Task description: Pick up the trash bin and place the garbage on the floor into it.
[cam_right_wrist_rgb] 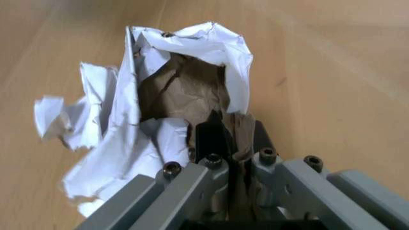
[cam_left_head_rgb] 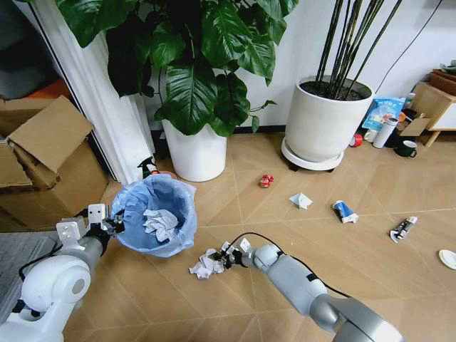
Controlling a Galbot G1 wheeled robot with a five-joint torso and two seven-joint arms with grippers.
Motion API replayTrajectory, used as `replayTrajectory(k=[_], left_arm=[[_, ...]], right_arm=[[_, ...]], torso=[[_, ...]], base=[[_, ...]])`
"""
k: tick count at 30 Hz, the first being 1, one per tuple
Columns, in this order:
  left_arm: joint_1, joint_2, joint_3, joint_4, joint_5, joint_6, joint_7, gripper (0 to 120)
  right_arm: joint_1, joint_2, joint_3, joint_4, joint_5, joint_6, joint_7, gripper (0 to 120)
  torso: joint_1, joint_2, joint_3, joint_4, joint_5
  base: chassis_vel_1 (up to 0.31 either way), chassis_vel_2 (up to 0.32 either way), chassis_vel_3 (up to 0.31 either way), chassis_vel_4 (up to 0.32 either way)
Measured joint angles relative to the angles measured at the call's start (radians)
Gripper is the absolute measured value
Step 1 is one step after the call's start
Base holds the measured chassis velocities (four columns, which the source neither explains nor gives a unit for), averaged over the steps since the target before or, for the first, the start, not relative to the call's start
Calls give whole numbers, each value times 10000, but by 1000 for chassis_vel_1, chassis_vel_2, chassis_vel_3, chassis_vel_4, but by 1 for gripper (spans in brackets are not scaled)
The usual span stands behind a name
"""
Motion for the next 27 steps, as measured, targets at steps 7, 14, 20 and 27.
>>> replayTrajectory(k=[7, 14, 20, 27], left_arm=[[117, -93, 56, 42, 144, 78, -94, 0], [45, -23, 234, 177, 166, 116, -110, 0], [14, 41, 375, 337, 108, 248, -116, 0], [-194, 186, 834, 523, -373, 635, -255, 0]], right_arm=[[-512, -830, 962, 2831, 1332, -651, 959, 0], [-802, -1616, 2034, 5106, 2339, -822, 1426, 0], [-684, -2505, 2612, 6944, 3395, -1198, 1832, 0], [64, -3048, 1766, 8567, 4385, -1582, 2379, 0]], torso=[[0, -1, 0, -2, 0], [0, 0, -2, -2, 1], [0, 0, -1, -3, 1], [0, 0, -1, 0, -2]], base=[[0, 0, 0, 0], [0, 0, 0, 0], [0, 0, 0, 0], [0, 0, 0, 0]])
